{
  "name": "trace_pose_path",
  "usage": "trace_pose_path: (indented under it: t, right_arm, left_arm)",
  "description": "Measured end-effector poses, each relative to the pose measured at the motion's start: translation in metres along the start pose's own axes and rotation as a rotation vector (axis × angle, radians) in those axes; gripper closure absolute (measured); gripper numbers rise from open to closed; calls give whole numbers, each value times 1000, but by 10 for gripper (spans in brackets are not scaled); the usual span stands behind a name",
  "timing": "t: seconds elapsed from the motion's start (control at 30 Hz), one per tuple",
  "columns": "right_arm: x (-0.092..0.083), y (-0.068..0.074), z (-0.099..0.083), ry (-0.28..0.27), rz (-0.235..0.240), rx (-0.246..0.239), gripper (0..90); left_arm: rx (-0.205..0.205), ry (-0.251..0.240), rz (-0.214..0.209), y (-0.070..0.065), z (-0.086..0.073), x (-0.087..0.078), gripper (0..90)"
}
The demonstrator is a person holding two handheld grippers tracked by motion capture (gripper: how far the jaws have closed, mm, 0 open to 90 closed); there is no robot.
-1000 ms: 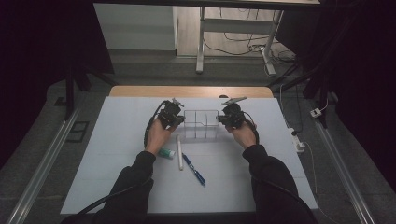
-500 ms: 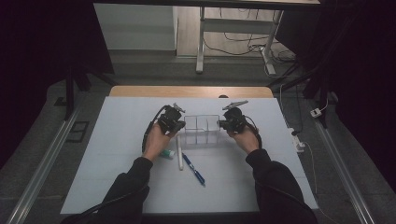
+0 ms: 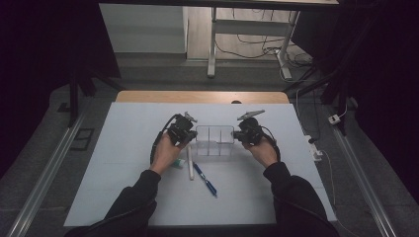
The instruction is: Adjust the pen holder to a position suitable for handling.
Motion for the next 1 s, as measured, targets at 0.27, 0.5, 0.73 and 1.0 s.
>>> trace_pose_path:
  t: [0.27,0.5,0.73,1.0]
  right_arm:
    - [4,-1,-1,8,-12,4,892]
    - [-4,-4,0,-24,-48,7,778]
    - [-30,0,1,-83,-33,28,661]
    - [-51,10,-7,-100,-33,10,525]
  left_arm:
    - [-18,-4,-14,3,-1,3,886]
    - [-23,-17,-6,6,-3,-1,805]
    - [-14,-35,3,8,-11,-23,694]
    - [-6,-94,-21,4,-24,-56,532]
Point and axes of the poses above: each handheld gripper's, and its own axes: x roughly forward along the jaws, z roughly out of its top, y roughly to its left, the point moved 7 cm from there along x, roughly forward along the jaws, and after that the axes turned 3 degrees about x, right-handed, at the moved point
